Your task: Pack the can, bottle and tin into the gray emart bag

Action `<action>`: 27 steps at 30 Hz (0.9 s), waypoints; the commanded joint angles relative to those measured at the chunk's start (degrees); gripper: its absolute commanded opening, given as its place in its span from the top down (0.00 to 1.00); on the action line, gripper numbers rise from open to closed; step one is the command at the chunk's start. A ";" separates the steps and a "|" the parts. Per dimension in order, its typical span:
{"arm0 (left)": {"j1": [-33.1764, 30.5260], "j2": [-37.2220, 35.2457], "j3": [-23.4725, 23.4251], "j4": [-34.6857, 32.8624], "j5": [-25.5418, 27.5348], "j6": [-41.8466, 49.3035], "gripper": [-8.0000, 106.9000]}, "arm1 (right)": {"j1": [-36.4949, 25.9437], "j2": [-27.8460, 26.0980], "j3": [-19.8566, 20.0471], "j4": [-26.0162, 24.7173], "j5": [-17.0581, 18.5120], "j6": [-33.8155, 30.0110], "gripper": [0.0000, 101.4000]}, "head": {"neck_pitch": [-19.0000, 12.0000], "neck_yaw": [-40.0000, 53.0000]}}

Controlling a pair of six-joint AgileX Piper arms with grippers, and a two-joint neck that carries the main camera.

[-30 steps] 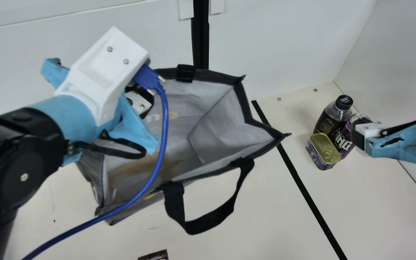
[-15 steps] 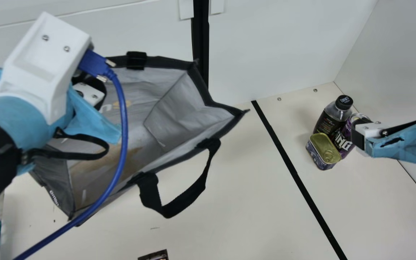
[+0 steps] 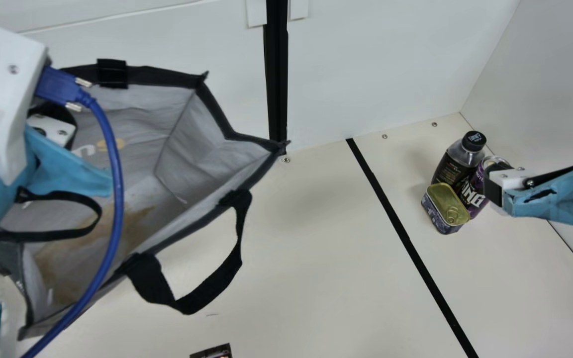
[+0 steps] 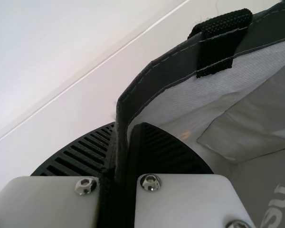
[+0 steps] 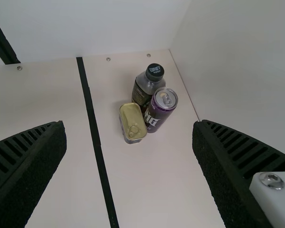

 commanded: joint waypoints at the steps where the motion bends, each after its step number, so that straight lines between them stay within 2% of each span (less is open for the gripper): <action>1: -0.22 -1.06 2.90 4.44 -0.12 -2.52 0.84 | 0.00 0.00 0.00 0.00 0.00 0.00 0.10 | -1.30 -0.05; 15: -3.62 -8.04 19.94 20.94 0.22 -16.91 0.84 | 0.00 0.00 0.00 0.00 0.00 0.00 0.10 | -1.30 -0.05; 27: -7.41 -11.41 33.28 29.30 1.53 -27.64 0.84 | 0.00 0.00 0.00 0.00 0.00 0.00 0.10 | -1.30 -0.05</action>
